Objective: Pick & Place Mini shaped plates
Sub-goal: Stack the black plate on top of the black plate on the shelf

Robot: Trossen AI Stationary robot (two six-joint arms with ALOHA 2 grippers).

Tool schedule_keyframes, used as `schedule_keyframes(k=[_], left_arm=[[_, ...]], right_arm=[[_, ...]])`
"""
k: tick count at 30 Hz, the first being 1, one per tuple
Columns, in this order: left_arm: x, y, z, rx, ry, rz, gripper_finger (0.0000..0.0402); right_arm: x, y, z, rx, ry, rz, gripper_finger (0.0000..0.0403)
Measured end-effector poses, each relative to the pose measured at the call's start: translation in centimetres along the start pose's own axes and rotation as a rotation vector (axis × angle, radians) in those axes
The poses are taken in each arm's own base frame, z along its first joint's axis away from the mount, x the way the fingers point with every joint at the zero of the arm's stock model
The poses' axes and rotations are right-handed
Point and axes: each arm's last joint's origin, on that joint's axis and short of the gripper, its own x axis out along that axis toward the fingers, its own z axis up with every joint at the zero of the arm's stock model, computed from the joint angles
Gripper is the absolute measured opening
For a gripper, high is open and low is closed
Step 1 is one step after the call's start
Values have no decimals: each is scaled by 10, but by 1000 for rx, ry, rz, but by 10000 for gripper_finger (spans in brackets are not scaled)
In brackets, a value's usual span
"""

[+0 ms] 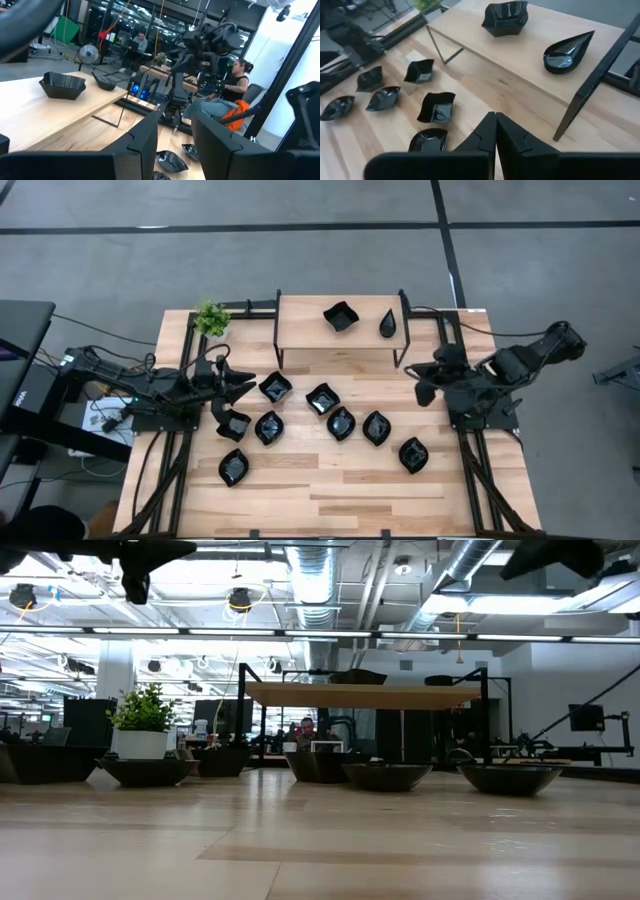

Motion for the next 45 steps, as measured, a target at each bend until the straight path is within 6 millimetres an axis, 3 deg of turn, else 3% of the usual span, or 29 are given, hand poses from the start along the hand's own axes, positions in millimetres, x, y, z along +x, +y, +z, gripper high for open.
schedule_keyframes(k=[9, 12, 18, 24, 33, 41, 45], left_arm=[[1, -1, 1, -58, -10, -3, 121], [1, -1, 1, -59, -11, -3, 121], [1, -1, 1, -61, -13, -5, 121], [3, -4, -1, -105, 16, -68, 121], [3, -9, -3, -226, 89, -243, 121], [11, -14, -7, -241, 150, -260, 121], [23, -23, -5, -219, 258, -264, 121]], right_arm=[[-36, -55, 29, 131, -241, 171, 1], [-41, -64, 32, 158, -347, 243, 1], [-5, -41, -2, 35, -425, 351, 1], [21, -49, -26, -55, -368, 209, 1], [26, -65, -35, -75, -258, 173, 3], [29, -70, -42, -81, -270, 97, 11], [31, -77, -55, -33, -250, 194, 15]])
